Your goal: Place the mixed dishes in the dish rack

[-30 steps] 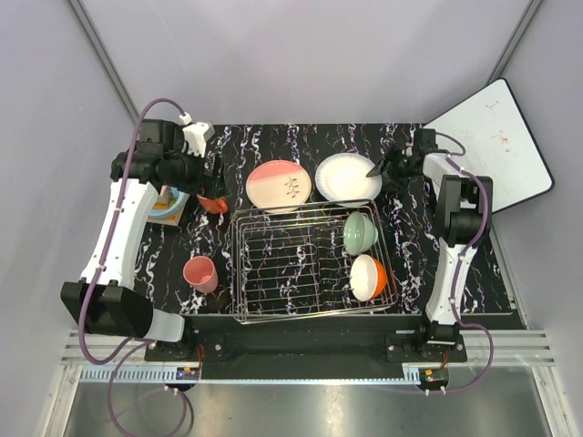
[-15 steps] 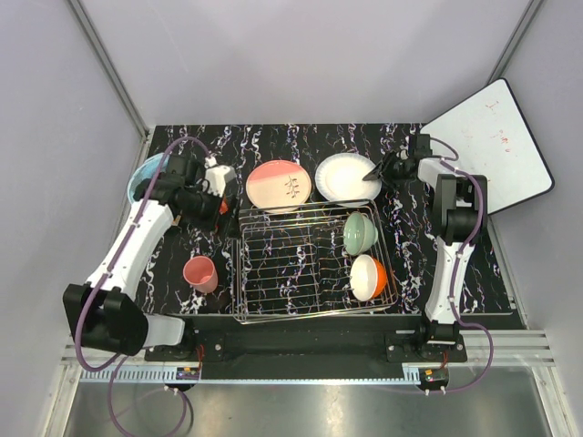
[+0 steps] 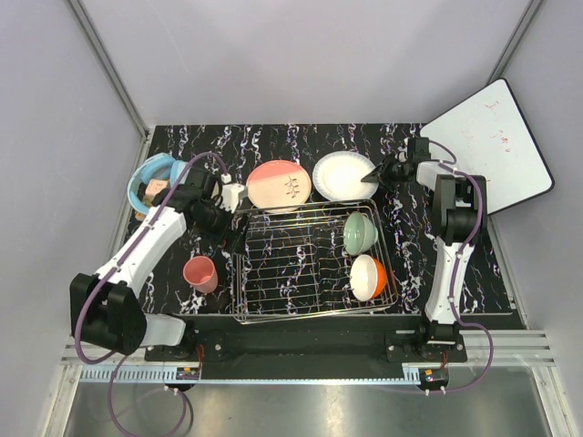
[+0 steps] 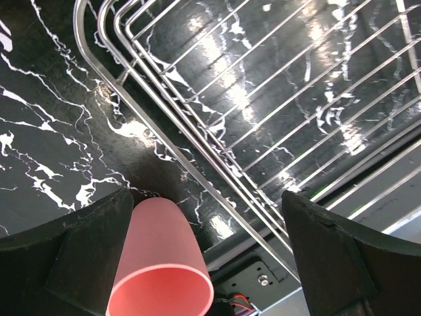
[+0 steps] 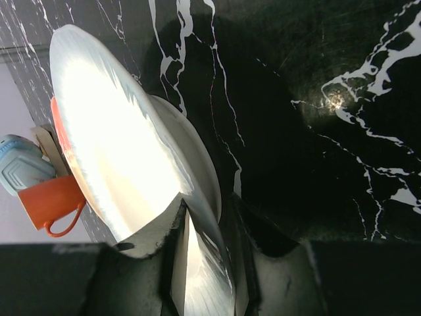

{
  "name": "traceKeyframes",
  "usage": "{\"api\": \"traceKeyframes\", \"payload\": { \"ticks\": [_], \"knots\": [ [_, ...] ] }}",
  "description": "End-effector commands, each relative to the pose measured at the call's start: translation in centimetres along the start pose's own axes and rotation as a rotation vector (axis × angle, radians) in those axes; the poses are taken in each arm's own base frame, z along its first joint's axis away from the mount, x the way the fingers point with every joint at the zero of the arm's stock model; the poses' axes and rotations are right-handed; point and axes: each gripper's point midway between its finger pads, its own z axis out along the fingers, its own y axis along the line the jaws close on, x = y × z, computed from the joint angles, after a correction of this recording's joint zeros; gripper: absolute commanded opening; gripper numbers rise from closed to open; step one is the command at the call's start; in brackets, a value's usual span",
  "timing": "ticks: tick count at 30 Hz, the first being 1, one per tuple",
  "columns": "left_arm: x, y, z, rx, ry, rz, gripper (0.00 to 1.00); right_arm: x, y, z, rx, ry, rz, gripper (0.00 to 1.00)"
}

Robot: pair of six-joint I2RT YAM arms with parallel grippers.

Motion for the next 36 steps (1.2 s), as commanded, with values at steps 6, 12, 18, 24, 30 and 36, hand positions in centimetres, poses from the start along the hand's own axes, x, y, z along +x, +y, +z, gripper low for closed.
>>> {"api": "traceKeyframes", "payload": {
  "ticks": [6, 12, 18, 24, 30, 36],
  "knots": [
    [-0.6, 0.0, 2.3, -0.016, 0.022, 0.078, 0.99, 0.6, -1.8, -1.6, 0.152, -0.052, 0.001, 0.00],
    [-2.1, 0.1, 2.8, -0.053, 0.019, 0.189, 0.99, -1.5, 1.0, -4.2, 0.137, -0.140, -0.065, 0.00],
    [-2.8, 0.7, 3.7, -0.072, 0.014, 0.225, 0.97, -3.1, 3.5, -6.6, 0.117, -0.212, -0.113, 0.00],
    [-3.1, 0.8, 4.1, -0.075, 0.001, 0.251, 0.78, -3.8, 5.3, -8.4, 0.095, -0.249, -0.153, 0.00],
    [-3.3, 0.9, 4.7, -0.072, 0.004, 0.278, 0.41, -5.2, 7.9, -11.3, 0.089, -0.318, -0.222, 0.00],
    [-3.8, 1.0, 5.2, -0.070, 0.009, 0.295, 0.34, -6.3, 10.8, -14.7, 0.081, -0.386, -0.321, 0.00]
  ]
}}
